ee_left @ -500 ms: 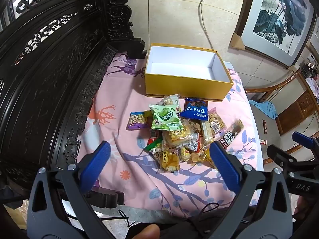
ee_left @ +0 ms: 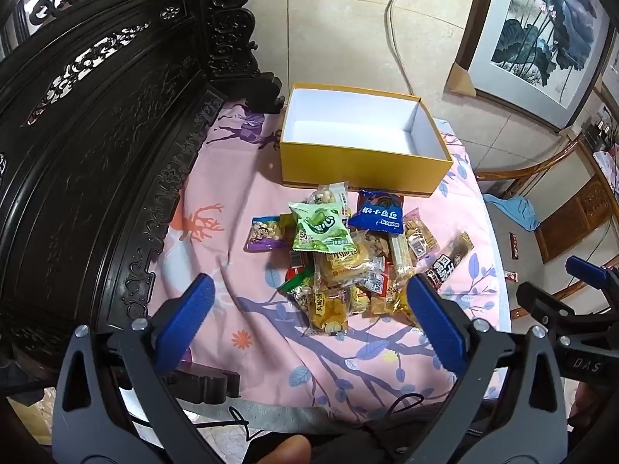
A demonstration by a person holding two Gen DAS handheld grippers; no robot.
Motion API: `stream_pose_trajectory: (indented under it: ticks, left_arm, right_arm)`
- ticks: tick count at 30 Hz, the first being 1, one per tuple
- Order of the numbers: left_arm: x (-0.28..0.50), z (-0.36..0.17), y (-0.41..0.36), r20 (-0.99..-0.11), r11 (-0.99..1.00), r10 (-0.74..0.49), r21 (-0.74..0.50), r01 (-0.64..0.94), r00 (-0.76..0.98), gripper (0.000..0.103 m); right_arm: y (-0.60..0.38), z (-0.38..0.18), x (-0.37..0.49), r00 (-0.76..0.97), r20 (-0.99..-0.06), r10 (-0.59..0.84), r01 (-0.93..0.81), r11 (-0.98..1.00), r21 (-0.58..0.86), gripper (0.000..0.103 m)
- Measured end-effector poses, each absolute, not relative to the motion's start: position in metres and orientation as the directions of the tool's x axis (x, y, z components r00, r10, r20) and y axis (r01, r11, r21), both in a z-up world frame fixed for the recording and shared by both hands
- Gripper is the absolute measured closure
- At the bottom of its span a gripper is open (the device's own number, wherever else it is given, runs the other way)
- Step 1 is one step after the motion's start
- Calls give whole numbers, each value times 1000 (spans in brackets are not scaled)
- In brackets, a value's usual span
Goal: Organize snacks
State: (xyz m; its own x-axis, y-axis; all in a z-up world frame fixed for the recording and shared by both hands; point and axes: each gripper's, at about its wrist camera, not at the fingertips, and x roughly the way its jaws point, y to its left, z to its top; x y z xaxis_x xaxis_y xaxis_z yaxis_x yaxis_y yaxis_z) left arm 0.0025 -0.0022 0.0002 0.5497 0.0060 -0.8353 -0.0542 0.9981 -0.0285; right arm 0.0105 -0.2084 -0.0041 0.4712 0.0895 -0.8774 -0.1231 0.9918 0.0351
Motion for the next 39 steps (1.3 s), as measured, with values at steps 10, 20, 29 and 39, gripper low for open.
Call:
stream_pose_trajectory:
  ticks: [10,20,29,39]
  left_arm:
    - [2,-1,-2,-836,998,5,-30,-55,549,2]
    - [2,-2,-1,-836,998,3,-31,-54,548,2]
    - [3,-1,0,-836,998,2,-33,-54,548,2]
    - [3,-1,0,-836,998,2,-33,-54,548,2]
  right_arm:
    - [-209,-3,10,470,-878,90,-124,992,36,1]
    - [-209,-3,11,467,-880,90,-123,992,37,1]
    - [-209,-3,11,467,-880,89,-123,992,35,1]
    - [-208,-2,11,466,-880,90,-126,991,35,1]
